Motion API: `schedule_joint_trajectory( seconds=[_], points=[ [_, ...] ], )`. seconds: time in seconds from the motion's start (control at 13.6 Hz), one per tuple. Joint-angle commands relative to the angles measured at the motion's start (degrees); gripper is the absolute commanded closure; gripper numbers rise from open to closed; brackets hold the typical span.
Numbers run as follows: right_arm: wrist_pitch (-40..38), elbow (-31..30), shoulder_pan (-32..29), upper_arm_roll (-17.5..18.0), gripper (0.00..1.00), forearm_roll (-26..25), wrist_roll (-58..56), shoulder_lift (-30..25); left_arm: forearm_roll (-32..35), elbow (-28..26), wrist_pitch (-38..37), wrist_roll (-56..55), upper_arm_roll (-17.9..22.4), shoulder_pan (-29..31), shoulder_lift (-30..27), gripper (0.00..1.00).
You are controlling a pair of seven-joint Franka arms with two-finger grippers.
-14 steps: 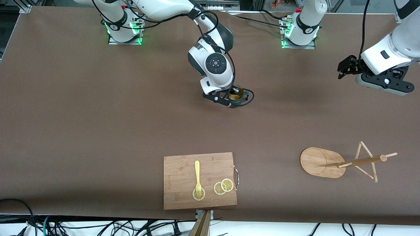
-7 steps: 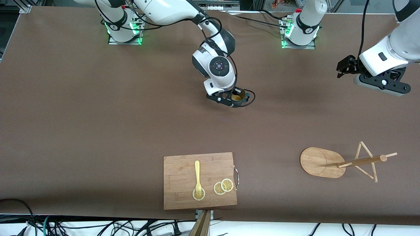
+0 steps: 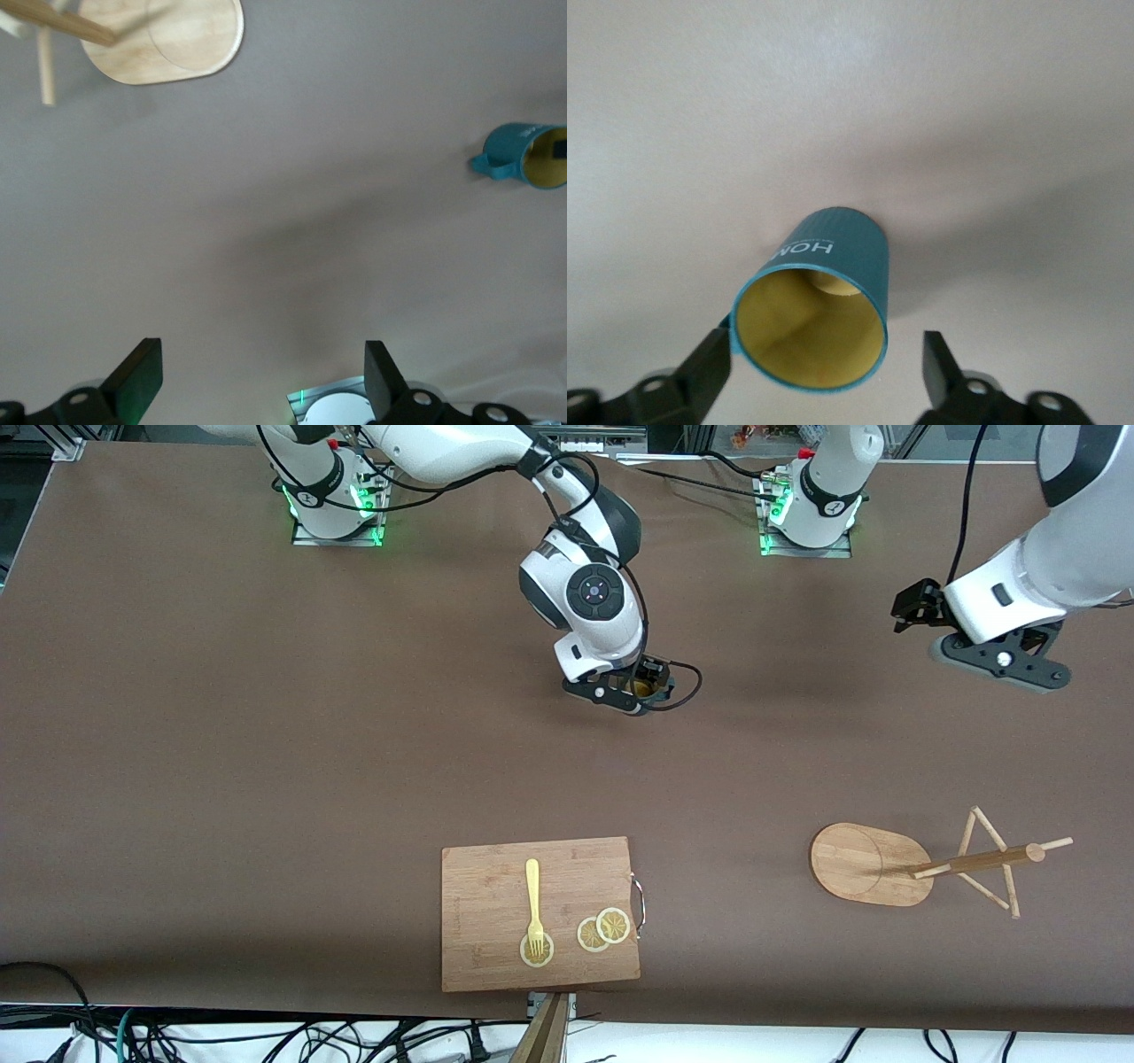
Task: Pass cup and hang on rack
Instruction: 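Set the mug down and open the right gripper while the left gripper approaches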
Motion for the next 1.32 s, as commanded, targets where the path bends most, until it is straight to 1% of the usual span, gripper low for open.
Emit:
schedule_joint_trajectory(
  seconds=[0.0,0.07,0.15,0.29,0.44,0.51,0.59,0.66,0.81,1.03,1.18,1.25],
  points=[
    [-6.9,3.0,-3.5,0.3,0.00,-1.3,-3.7,-2.3,-0.6,1.3,-1.1,0.5,-0.2,0.0,4.1,0.00],
    [-9.6,3.0,-4.7,0.4,0.00,-2.7,-7.8,-3.3,-0.9,1.3,-1.0,1.8,-0.2,0.2,4.4,0.00],
    [-12.6,2.9,-6.3,0.3,0.00,-4.4,-11.8,-5.2,-3.4,1.1,-1.1,4.5,-0.2,0.3,5.2,0.00],
    [-18.0,2.9,-10.3,0.3,0.00,-6.2,-19.2,-7.7,-10.0,-0.1,-1.2,11.3,-0.1,1.2,6.7,0.00],
    [-21.9,2.9,-14.4,0.1,0.00,-6.7,-26.4,-10.2,-16.3,-2.1,-0.4,21.5,-0.1,2.8,8.6,0.00],
    [-23.2,2.9,-15.5,-0.9,0.00,-8.7,-29.5,-11.7,-20.0,-4.0,1.0,26.4,-0.1,3.2,9.2,0.00],
    [-24.3,2.9,-15.7,-2.5,0.00,-11.4,-33.7,-12.6,-23.0,-7.7,4.0,31.3,-0.1,3.9,8.7,0.00],
    [-25.5,2.9,-16.0,-4.5,0.00,-12.8,-38.1,-13.7,-26.4,-11.8,8.1,37.2,-0.1,4.1,8.3,0.00],
    [-27.6,2.9,-16.1,-10.1,0.00,-12.4,-46.0,-15.4,-34.3,-19.5,17.5,50.8,-0.1,4.2,7.1,0.00],
    [-29.9,2.8,-16.3,-16.4,0.00,-12.1,-55.1,-16.9,-45.5,-25.6,25.5,67.9,-0.4,3.2,7.1,0.00],
    [-32.2,2.8,-18.1,-17.9,0.00,-12.2,-60.1,-17.7,-52.8,-28.8,29.4,81.8,-1.3,2.7,7.6,0.00],
    [-32.3,2.7,-20.2,-17.5,0.00,-12.1,-62.1,-18.5,-56.9,-31.2,31.8,90.0,-1.6,2.6,7.7,0.00]
  ],
)
